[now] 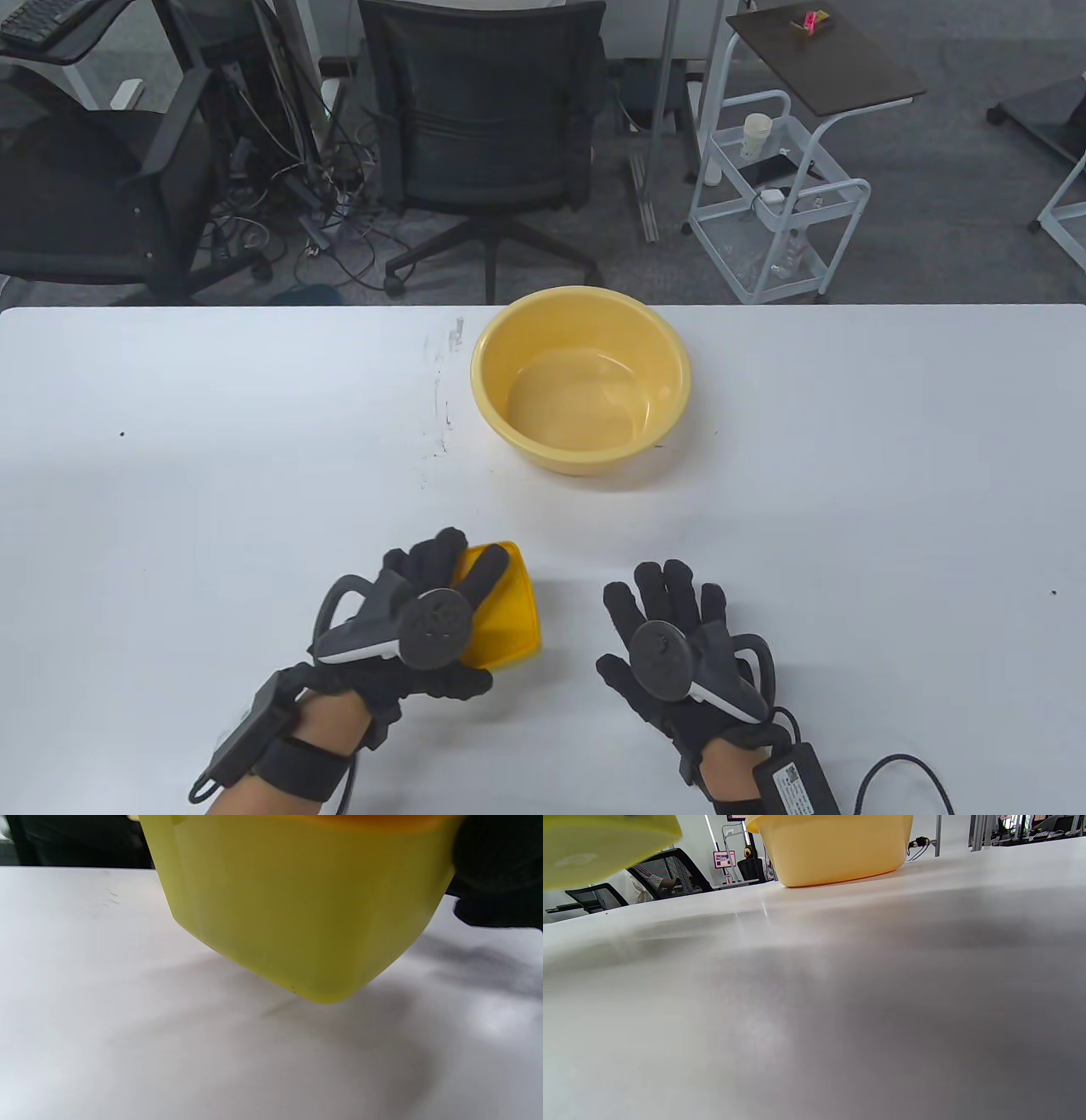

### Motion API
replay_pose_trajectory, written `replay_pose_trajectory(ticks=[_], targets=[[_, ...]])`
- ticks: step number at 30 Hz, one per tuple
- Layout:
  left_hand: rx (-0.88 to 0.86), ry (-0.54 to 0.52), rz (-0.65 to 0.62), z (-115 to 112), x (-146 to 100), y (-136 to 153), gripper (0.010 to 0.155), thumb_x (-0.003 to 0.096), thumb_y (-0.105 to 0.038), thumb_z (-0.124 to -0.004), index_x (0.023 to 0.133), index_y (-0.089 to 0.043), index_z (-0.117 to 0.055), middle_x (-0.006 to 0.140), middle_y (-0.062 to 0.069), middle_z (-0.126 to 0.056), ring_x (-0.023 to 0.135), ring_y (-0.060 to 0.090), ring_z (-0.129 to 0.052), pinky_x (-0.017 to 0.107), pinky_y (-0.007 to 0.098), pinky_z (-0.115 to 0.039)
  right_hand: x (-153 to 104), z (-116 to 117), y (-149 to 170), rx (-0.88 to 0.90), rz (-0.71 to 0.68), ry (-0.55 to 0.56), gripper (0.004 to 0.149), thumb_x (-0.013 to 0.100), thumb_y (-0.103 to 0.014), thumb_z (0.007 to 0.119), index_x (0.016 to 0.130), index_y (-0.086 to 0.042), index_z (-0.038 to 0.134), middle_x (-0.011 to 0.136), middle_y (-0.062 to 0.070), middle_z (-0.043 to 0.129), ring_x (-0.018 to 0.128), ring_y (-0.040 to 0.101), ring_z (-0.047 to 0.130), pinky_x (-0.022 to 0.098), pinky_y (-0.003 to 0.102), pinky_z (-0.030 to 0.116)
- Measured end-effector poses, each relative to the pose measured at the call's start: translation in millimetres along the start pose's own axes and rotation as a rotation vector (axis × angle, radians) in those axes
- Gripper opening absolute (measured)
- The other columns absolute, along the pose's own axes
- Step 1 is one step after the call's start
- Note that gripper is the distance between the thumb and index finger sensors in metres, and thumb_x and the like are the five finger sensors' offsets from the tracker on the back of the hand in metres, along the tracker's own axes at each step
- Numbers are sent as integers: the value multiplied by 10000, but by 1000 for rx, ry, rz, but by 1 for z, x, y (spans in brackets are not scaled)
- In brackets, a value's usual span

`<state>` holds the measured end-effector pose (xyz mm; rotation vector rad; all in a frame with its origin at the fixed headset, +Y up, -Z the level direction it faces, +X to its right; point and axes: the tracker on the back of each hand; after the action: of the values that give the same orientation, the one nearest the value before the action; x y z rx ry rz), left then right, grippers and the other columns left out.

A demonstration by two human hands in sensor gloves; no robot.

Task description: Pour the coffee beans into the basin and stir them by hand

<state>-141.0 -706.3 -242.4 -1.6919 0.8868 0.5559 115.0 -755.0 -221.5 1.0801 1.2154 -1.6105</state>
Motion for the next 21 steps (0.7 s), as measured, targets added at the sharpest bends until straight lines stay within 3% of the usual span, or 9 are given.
replay_pose_trajectory(ticks=[7,16,21], targets=[[111,89,-59,-23,30,-29,1179,331,-739,-784,1044,-268,28,1142,371,-139,1069,606,-422,726,760,-357,-1,-2,3,-5,26,18,748,430,-614,534,1032,-306,216,1082,115,88,1026,430,38,663,656,96],[152,110,-79,-34,38,-37,1176,340,-728,-781,1033,-261,46,1146,354,-102,1087,607,-369,731,758,-330,-1,-3,3,-15,37,27,668,461,-517,517,1032,-309,238,1082,115,95,1025,428,42,661,654,92],[96,115,-68,-35,29,-33,1171,370,-726,-741,972,-231,133,1101,301,53,1080,618,-130,745,732,-266,-1,-3,4,-10,46,22,681,458,-532,520,1031,-310,228,1081,113,91,1025,426,38,661,653,91]])
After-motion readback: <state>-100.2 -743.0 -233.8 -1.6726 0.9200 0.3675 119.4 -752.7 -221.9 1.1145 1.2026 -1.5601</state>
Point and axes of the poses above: the tracker on the back of each hand, its own y axis roughly to the little-finger side, its own x axis roughly from the wrist to the fingertips, z = x × y
